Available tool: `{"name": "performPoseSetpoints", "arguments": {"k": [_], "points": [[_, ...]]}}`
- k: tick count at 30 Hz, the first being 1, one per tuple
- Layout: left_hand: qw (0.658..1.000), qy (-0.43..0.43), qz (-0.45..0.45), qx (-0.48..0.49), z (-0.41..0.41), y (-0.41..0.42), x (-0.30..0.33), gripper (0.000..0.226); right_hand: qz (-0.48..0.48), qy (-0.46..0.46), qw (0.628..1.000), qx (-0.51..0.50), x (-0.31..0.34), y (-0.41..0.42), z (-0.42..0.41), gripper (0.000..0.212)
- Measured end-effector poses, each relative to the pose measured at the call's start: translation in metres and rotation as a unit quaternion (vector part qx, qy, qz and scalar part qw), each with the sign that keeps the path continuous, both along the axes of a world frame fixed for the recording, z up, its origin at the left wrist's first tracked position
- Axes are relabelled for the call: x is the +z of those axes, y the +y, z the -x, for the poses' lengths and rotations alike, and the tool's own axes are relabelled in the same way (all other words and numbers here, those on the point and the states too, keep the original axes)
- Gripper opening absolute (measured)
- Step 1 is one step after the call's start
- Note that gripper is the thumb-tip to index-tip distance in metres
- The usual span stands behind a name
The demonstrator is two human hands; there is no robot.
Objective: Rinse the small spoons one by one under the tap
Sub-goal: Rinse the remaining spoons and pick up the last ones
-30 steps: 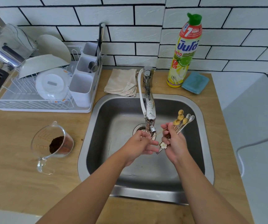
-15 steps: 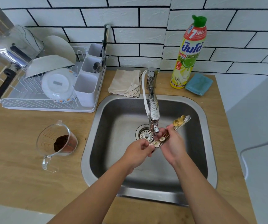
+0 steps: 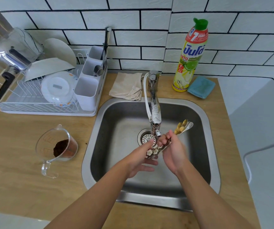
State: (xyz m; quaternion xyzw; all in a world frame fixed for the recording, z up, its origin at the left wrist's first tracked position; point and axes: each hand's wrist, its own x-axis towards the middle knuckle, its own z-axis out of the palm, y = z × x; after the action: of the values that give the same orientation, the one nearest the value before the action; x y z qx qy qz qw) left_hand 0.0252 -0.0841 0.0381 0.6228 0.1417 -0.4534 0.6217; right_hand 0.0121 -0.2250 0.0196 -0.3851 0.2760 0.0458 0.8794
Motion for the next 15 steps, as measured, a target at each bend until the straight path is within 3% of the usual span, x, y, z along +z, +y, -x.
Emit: {"name": "performPoseSetpoints", "arguments": {"k": [3,7,10,13,15], "points": [[0.999,-0.044,0.01,0.013,0.002,-0.001,-0.004,0.046,0.088,0.006,0.996,0.034,-0.001,0.007,0.006,0.06],[0.995,-0.097,-0.024,-0.027,0.003,0.008,-0.006,0.046,0.168,0.043,0.981,0.091,-0.003,0.012,0.01,0.037],[0.988,-0.117,-0.04,-0.094,0.003,0.019,-0.005,0.044,0.184,0.043,0.97,0.15,-0.004,0.013,0.013,0.035],[0.982,-0.102,-0.021,-0.158,0.005,0.03,-0.003,0.021,0.177,0.061,0.956,0.226,-0.014,0.011,0.013,0.043],[0.98,-0.102,-0.01,-0.173,0.008,0.036,-0.003,0.02,0.183,0.067,0.945,0.261,-0.013,0.009,0.012,0.045]]}}
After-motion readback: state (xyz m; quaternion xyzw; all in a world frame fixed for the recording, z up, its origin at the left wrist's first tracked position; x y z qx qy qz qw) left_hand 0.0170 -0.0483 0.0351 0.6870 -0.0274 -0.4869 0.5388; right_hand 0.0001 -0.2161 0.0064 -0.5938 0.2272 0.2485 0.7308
